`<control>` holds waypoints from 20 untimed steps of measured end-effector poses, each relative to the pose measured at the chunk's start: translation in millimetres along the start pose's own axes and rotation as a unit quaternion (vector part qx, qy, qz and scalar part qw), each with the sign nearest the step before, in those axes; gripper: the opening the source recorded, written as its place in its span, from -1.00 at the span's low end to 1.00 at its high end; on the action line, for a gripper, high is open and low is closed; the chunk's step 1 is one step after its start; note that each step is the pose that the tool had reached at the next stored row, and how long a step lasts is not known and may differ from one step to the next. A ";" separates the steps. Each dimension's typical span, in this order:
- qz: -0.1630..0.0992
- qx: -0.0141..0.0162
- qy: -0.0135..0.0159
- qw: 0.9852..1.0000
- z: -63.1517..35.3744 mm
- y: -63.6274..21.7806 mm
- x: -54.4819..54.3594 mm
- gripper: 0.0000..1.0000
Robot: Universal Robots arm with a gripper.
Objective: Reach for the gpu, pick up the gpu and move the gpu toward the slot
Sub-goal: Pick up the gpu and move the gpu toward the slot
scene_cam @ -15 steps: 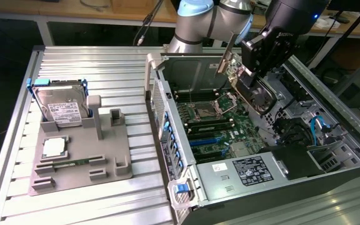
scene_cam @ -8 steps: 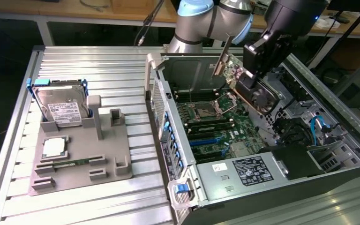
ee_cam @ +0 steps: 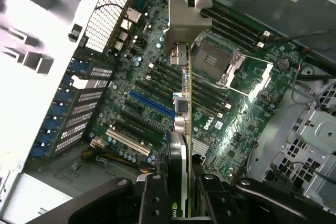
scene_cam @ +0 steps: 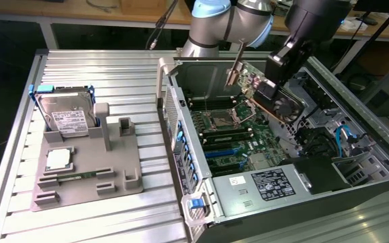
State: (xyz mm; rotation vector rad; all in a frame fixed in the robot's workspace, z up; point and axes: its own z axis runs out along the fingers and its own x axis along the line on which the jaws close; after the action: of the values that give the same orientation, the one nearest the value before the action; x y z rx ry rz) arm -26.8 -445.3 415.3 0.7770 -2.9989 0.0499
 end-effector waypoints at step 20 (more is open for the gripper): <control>-0.152 0.008 -0.003 0.988 9.1 0.2 -0.5 -0.47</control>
State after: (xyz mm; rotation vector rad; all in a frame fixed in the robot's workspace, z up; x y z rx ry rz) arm -26.8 -445.3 406.3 1.2260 -2.8511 0.0599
